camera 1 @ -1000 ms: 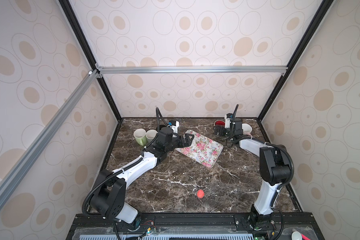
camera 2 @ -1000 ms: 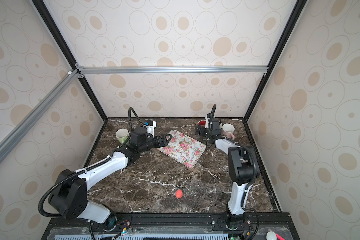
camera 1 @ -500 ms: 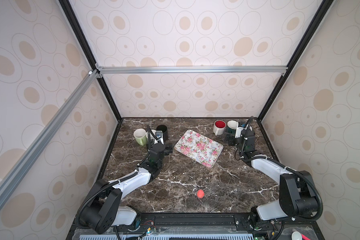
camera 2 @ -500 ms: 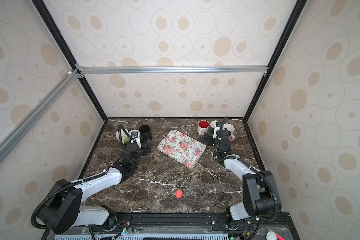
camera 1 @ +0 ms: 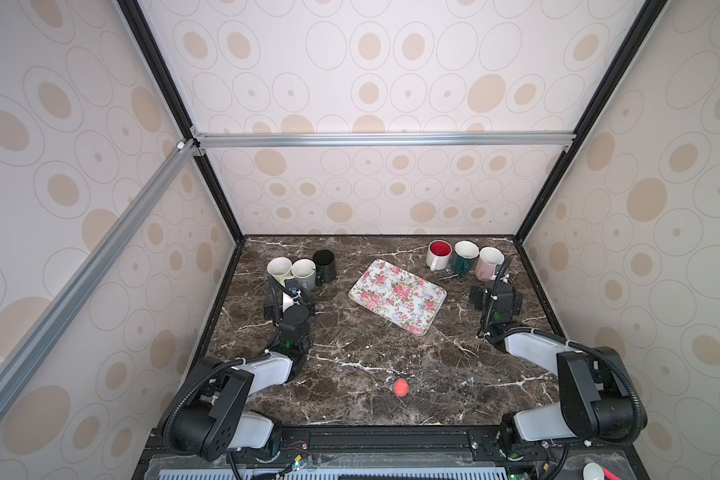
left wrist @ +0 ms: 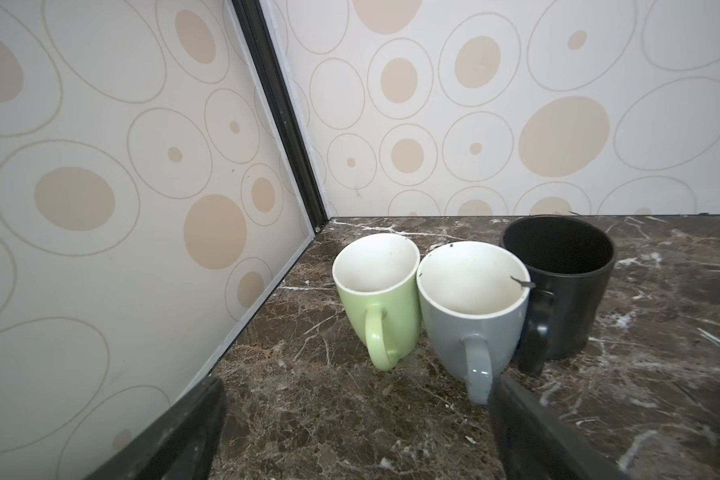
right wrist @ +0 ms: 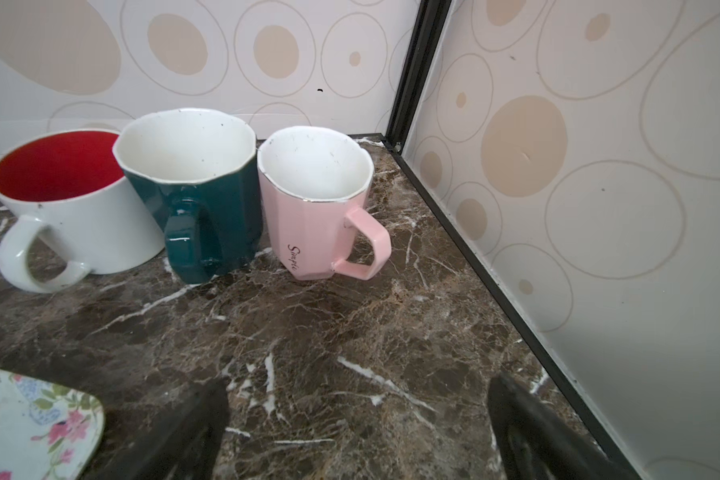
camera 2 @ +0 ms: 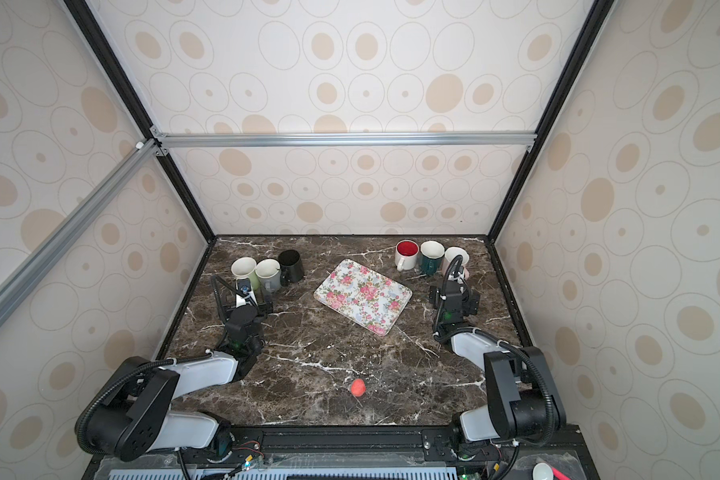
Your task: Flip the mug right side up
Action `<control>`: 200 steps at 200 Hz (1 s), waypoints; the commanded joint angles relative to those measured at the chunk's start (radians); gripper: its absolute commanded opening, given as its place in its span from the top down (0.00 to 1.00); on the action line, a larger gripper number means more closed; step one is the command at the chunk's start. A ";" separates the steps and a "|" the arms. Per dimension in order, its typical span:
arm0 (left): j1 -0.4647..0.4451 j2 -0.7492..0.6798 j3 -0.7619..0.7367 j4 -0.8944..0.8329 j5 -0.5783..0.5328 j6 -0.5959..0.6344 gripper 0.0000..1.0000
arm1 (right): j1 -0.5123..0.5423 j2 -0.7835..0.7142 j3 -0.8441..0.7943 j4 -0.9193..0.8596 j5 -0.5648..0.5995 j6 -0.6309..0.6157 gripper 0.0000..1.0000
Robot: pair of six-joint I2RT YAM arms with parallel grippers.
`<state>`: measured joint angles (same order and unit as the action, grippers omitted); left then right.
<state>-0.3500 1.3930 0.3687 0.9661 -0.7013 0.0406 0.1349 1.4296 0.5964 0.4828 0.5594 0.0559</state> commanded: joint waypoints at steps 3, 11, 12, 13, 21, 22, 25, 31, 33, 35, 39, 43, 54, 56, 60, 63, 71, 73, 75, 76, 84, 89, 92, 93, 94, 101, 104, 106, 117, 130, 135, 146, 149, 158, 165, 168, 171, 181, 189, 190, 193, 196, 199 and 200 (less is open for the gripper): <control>0.026 0.022 -0.003 0.058 -0.012 0.020 0.02 | -0.004 -0.031 0.014 -0.068 0.020 0.007 0.00; 0.038 0.025 -0.010 0.064 -0.007 0.016 0.02 | -0.006 -0.036 -0.011 -0.031 0.004 0.007 0.00; 0.039 0.026 -0.012 0.064 -0.005 0.015 0.02 | -0.006 -0.036 -0.013 -0.028 0.002 0.007 0.00; 0.041 0.026 -0.012 0.066 -0.005 0.015 0.02 | -0.005 -0.036 -0.015 -0.026 0.001 0.008 0.00; 0.056 0.033 -0.021 0.081 0.003 0.010 0.02 | -0.006 -0.036 -0.025 -0.024 -0.012 0.015 0.00; 0.058 0.034 -0.022 0.082 0.005 0.008 0.02 | -0.006 -0.036 -0.026 -0.024 -0.014 0.015 0.00; 0.065 0.037 -0.025 0.087 0.008 0.004 0.02 | -0.006 -0.034 -0.028 -0.024 -0.016 0.019 0.00; 0.077 0.045 -0.029 0.092 0.025 -0.005 0.02 | -0.006 -0.021 -0.033 -0.018 -0.015 0.022 0.00; 0.081 0.048 -0.032 0.094 0.030 -0.007 0.02 | -0.005 -0.016 -0.034 -0.012 -0.013 0.023 0.00; 0.085 0.049 -0.033 0.096 0.037 -0.009 0.02 | -0.006 -0.010 -0.036 -0.005 -0.009 0.023 0.00; 0.091 0.055 -0.035 0.103 0.048 -0.011 0.02 | -0.006 0.006 -0.036 0.009 -0.002 0.026 0.00; 0.096 0.062 -0.038 0.112 0.055 -0.008 0.02 | -0.007 0.023 -0.035 0.018 0.005 0.028 0.00; 0.103 0.085 -0.040 0.142 0.064 0.008 0.02 | -0.007 0.064 -0.021 0.023 0.018 0.030 0.00; 0.103 0.091 -0.042 0.149 0.065 0.011 0.02 | -0.007 0.072 -0.017 0.023 0.019 0.031 0.00; 0.104 0.099 -0.043 0.167 0.067 0.019 0.02 | -0.008 0.083 -0.009 0.019 0.021 0.030 0.00; 0.104 0.107 -0.045 0.183 0.069 0.026 0.02 | -0.008 0.090 -0.002 0.011 0.021 0.031 0.00; 0.106 0.129 -0.058 0.247 0.071 0.047 0.02 | -0.008 0.104 0.010 -0.005 0.020 0.036 0.00; 0.107 0.136 -0.063 0.266 0.071 0.052 0.02 | -0.009 0.107 0.011 -0.003 0.020 0.036 0.00; 0.107 0.142 -0.068 0.282 0.073 0.056 0.02 | -0.009 0.110 0.011 0.000 0.020 0.036 0.00; 0.108 0.145 -0.071 0.296 0.074 0.061 0.02 | -0.008 0.112 0.011 0.001 0.019 0.037 0.00; 0.111 0.159 -0.073 0.308 0.073 0.058 0.02 | -0.010 0.115 0.011 0.004 0.017 0.038 0.00; 0.113 0.163 -0.069 0.303 0.082 0.057 0.02 | -0.012 0.117 0.007 0.007 0.016 0.041 0.00; 0.114 0.167 -0.067 0.303 0.084 0.057 0.02 | -0.011 0.117 0.007 0.009 0.016 0.043 0.00; 0.114 0.168 -0.067 0.303 0.085 0.057 0.02 | -0.012 0.117 0.006 0.010 0.016 0.043 0.00; 0.114 0.169 -0.067 0.303 0.085 0.057 0.02 | -0.013 0.118 0.006 0.011 0.015 0.044 0.00; 0.117 0.176 -0.066 0.307 0.087 0.056 0.02 | -0.016 0.121 -0.001 0.024 0.010 0.047 0.00; 0.117 0.179 -0.065 0.309 0.085 0.058 0.02 | -0.016 0.121 -0.002 0.029 0.010 0.045 0.00; 0.117 0.179 -0.064 0.305 0.085 0.057 0.02 | -0.017 0.121 -0.002 0.030 0.009 0.044 0.00; 0.123 0.175 -0.060 0.287 0.088 0.044 0.02 | -0.017 0.122 -0.001 0.023 0.002 0.044 0.00; 0.125 0.175 -0.072 0.319 0.082 0.045 0.02 | -0.017 0.123 -0.003 0.031 -0.011 0.035 0.00; 0.125 0.172 -0.082 0.331 0.083 0.041 0.02 | -0.017 0.121 -0.005 0.032 -0.013 0.033 0.00; 0.126 0.167 -0.094 0.347 0.090 0.040 0.02 | -0.016 0.117 -0.015 0.046 -0.024 0.029 0.00; 0.127 0.167 -0.095 0.351 0.093 0.041 0.02 | -0.017 0.116 -0.018 0.050 -0.028 0.027 0.00; 0.127 0.164 -0.101 0.356 0.103 0.042 0.02 | -0.017 0.110 -0.031 0.069 -0.027 0.026 0.00; 0.128 0.163 -0.105 0.360 0.110 0.044 0.02 | -0.017 0.104 -0.043 0.088 -0.028 0.029 0.00; 0.128 0.163 -0.107 0.363 0.114 0.045 0.02 | -0.016 0.102 -0.049 0.095 -0.028 0.029 0.00; 0.128 0.161 -0.109 0.366 0.117 0.045 0.02 | -0.016 0.099 -0.057 0.106 -0.029 0.029 0.00; 0.129 0.160 -0.116 0.377 0.126 0.048 0.02 | -0.018 0.094 -0.066 0.118 -0.040 0.023 0.00; 0.129 0.155 -0.135 0.406 0.136 0.053 0.02 | -0.017 0.098 -0.062 0.116 -0.045 0.019 0.00; 0.128 0.155 -0.138 0.412 0.136 0.054 0.02 | -0.017 0.099 -0.061 0.115 -0.044 0.016 0.00; 0.128 0.152 -0.153 0.430 0.145 0.057 0.02 | -0.017 0.101 -0.060 0.115 -0.043 0.013 0.00; 0.129 0.150 -0.169 0.461 0.161 0.059 0.02 | -0.016 0.102 -0.059 0.114 -0.043 0.012 0.00; 0.129 0.147 -0.186 0.488 0.175 0.061 0.02 | -0.015 0.101 -0.060 0.114 -0.044 0.012 0.00; 0.130 0.145 -0.192 0.497 0.177 0.061 0.02 | -0.015 0.101 -0.061 0.114 -0.045 0.012 0.00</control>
<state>-0.2306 1.5658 0.2478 1.2976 -0.5831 0.0685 0.1230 1.5444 0.5453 0.5541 0.5251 0.0853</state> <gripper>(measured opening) 0.982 0.996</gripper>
